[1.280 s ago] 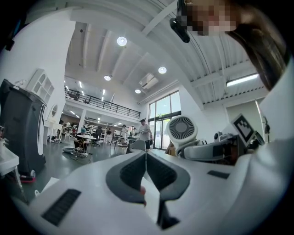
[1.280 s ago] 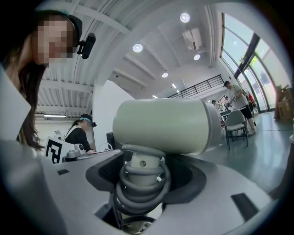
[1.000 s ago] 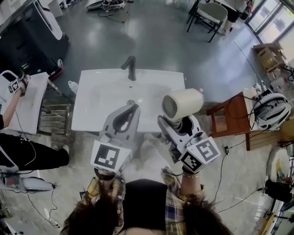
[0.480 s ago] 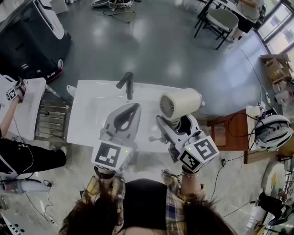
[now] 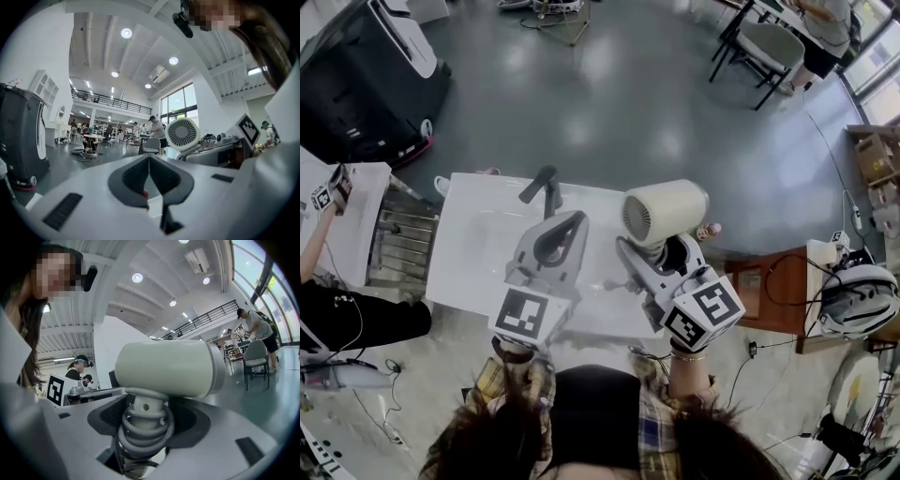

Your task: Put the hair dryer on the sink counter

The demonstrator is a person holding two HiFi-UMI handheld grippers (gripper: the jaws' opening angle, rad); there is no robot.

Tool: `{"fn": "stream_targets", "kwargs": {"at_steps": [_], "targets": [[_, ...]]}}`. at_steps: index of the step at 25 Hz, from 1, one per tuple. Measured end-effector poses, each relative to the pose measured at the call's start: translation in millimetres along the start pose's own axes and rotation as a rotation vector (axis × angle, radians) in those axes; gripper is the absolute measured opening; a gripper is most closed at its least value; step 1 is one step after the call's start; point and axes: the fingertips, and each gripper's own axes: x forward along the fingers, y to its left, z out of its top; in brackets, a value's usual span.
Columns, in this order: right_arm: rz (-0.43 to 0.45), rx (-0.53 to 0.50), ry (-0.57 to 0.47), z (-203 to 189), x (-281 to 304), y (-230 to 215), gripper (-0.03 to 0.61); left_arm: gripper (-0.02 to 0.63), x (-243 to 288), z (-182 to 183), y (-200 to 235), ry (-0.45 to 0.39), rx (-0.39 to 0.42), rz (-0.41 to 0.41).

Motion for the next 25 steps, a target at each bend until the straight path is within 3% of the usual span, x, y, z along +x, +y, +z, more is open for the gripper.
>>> {"fn": "stream_targets", "kwargs": {"at_steps": [4, 13, 25], "targets": [[0.03, 0.004, 0.011, -0.8, 2.1, -15.8, 0.282, 0.018, 15.6, -4.5, -2.2, 0.014, -0.033, 0.031], [0.055, 0.028, 0.043, -7.1, 21.3, -29.0, 0.282, 0.018, 28.5, -22.0, 15.1, 0.058, -0.022, 0.067], [-0.002, 0.026, 0.049, -8.0, 40.2, -36.0, 0.282, 0.018, 40.6, -21.8, 37.3, 0.069, -0.015, 0.012]]}}
